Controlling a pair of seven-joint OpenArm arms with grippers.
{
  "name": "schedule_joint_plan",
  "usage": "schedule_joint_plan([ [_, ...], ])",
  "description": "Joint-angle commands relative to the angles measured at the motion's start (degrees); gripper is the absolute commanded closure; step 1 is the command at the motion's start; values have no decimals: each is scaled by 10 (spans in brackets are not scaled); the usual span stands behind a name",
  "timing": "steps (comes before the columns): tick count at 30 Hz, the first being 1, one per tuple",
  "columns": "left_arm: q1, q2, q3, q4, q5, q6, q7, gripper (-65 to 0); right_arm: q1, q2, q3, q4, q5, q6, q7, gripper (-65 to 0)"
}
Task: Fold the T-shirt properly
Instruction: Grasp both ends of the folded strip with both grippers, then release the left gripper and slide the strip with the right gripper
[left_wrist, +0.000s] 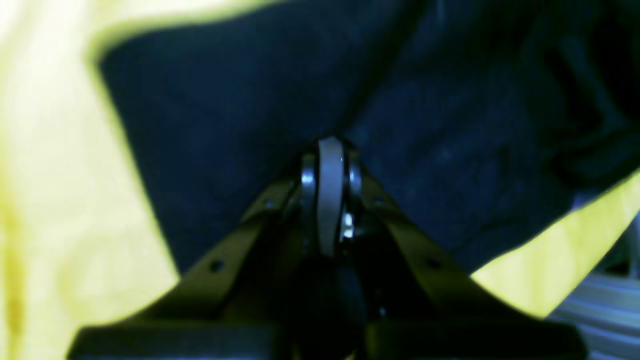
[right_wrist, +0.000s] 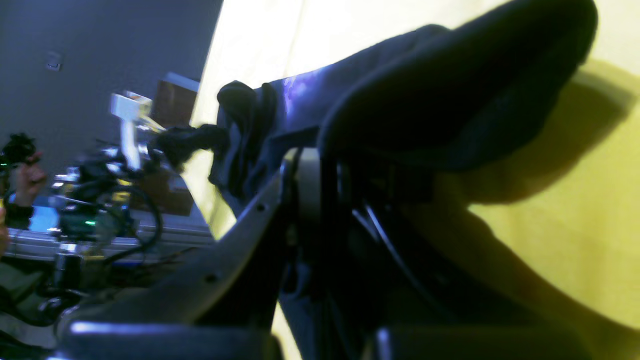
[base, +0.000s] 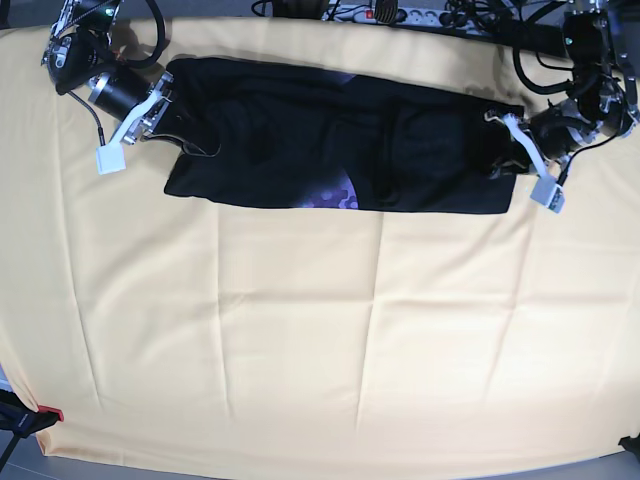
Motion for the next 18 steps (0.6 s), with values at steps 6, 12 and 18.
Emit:
schedule_joint_plan([
  [6,-5,-9,-113,9,-112,-2,10,-24,7,34,5,9,13,3,12,0],
  [12,12,-20,-218,9,-112,14,27,-148,14,80,50,26,-68,3,10,0],
  [18,36,-20,-240,9,-112,17,28,-147,17,119,105,89,-109,-11,15,0],
])
